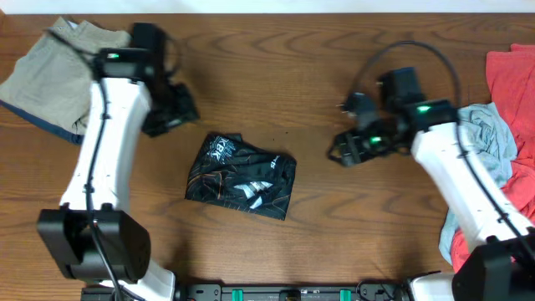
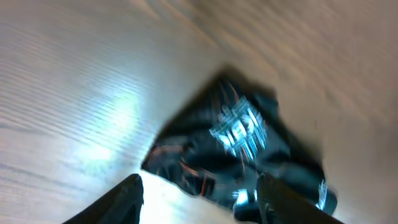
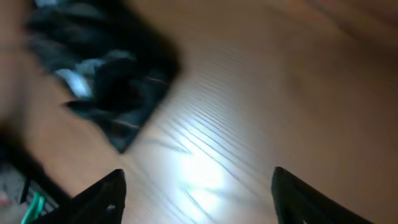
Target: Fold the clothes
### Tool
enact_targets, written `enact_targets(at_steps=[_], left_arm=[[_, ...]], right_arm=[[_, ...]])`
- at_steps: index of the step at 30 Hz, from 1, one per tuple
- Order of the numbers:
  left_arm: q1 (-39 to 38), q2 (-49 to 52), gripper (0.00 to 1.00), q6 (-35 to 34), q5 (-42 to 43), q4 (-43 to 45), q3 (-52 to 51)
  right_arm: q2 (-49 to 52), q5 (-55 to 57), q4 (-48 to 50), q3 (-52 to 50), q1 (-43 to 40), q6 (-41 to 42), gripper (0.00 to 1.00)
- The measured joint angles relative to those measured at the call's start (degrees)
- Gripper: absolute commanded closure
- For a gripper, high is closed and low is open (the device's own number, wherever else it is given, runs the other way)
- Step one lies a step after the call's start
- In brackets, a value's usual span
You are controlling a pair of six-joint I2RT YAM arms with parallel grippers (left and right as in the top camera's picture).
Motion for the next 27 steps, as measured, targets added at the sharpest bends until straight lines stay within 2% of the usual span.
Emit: enact_targets(at_steps=[4,7,10,15,18,21,27], left_arm=[[3.0,0.4,0.32,1.6,2.2,2.2,-2.3],[2.9,1.4,0.3,4.7,3.3,3.6,-5.0],[2.9,2.8,0.3,7.8,4.1,6.5,-8.8],[2.9,5.6,0.21,10.9,4.5,13.6,-14.1],[2.9,6.6,0.2,11.6,5.6,16.7,-16.5],[2.9,7.5,0.19,12.1,7.3,19.2,-18.3],[2.9,9.6,0.19,14.6,12.3,22.0,-20.3]], right_arm=[[1.9,-1.6,3.3,0.0,7.6,-0.4,0.27],[5.3,-2.0,5.0,0.0,11.7,-0.2,0.33],[9.7,-2.2,8.4,0.0,14.8,1.6,0.48],[15.5,0.0,13.0,0.0,17.2,8.3,0.85],[18.3,2.8,12.0,0.0,17.6,12.3,0.96],[21.0,5.7,8.7,0.0,17.6,15.7,0.98],[23.1,11.0,3.6,0.0,17.6,21.2,0.92]])
